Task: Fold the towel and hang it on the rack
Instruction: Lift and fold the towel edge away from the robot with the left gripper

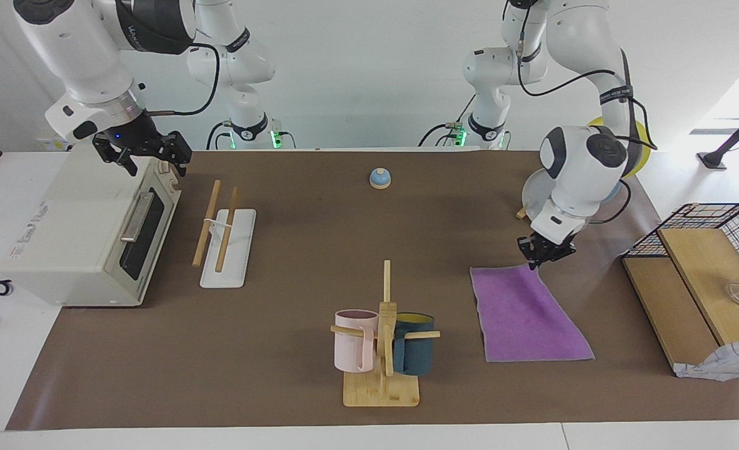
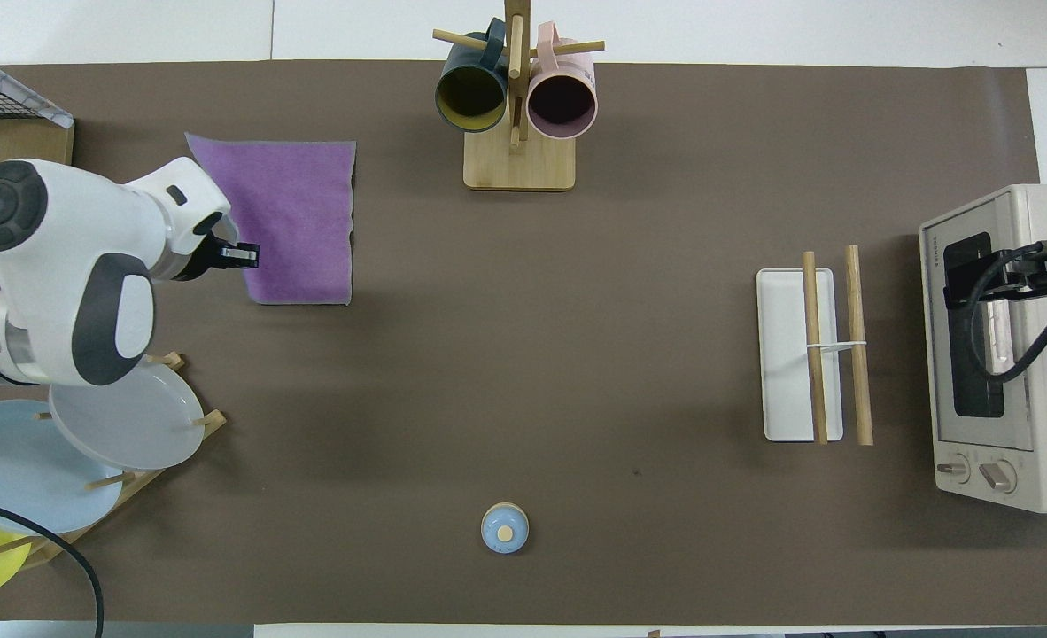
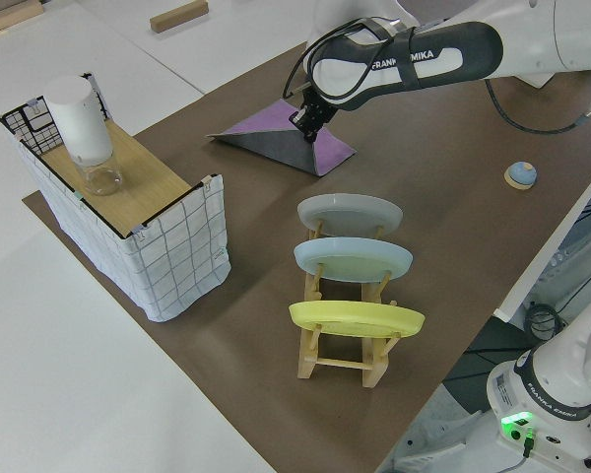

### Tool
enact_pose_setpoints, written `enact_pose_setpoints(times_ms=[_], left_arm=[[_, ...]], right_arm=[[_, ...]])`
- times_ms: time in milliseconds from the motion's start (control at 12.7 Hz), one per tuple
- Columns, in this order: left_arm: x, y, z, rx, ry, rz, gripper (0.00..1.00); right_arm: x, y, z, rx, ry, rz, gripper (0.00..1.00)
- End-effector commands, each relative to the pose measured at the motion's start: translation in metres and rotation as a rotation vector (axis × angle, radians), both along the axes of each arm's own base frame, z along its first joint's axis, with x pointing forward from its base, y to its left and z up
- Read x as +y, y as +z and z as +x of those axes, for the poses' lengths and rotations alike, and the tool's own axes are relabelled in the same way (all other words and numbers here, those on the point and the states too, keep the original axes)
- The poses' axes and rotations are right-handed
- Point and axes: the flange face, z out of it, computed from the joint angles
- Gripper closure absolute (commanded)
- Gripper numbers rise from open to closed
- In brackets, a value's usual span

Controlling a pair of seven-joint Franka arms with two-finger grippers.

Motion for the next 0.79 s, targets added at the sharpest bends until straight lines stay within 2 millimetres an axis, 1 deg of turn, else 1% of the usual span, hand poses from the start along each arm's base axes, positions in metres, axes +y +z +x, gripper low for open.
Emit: enact_pose_setpoints(times_ms=[0, 79, 157, 236, 315, 551, 630, 709], left_arm=[[-0.068, -0.003, -0.032, 0.005, -0.129, 0.025, 1.00], [-0.092, -0.015, -0.043, 0.025, -0.158, 0.029, 1.00], [-0.111, -0.032, -0.054, 0.009, -0.171, 0.033, 1.00], [-0.121, -0.057, -0.064, 0.017, -0.147, 0.036, 1.00], [-0.127, -0.065, -0.073, 0.029, -0.133, 0.038, 0.01], [-0.120, -0.054, -0.069, 0.036, -0.108, 0.042, 0.00], [-0.110, -0.047, -0.063, 0.040, -0.091, 0.045, 0.00], [-0.093, -0.039, -0.054, 0.051, -0.063, 0.049, 0.00]], right_arm=[[-0.004, 0.003, -0.004, 0.004, 0.012, -0.006, 0.00], [-0.004, 0.003, -0.004, 0.004, 0.012, -0.006, 0.00], [-0.004, 0.003, -0.004, 0.006, 0.012, -0.006, 0.00], [-0.004, 0.003, -0.004, 0.004, 0.012, -0.006, 0.00], [-0.004, 0.003, -0.004, 0.006, 0.012, -0.006, 0.00], [-0.004, 0.003, -0.004, 0.004, 0.012, -0.006, 0.00], [-0.004, 0.003, -0.004, 0.004, 0.012, -0.006, 0.00], [-0.004, 0.003, -0.004, 0.006, 0.012, -0.006, 0.00]])
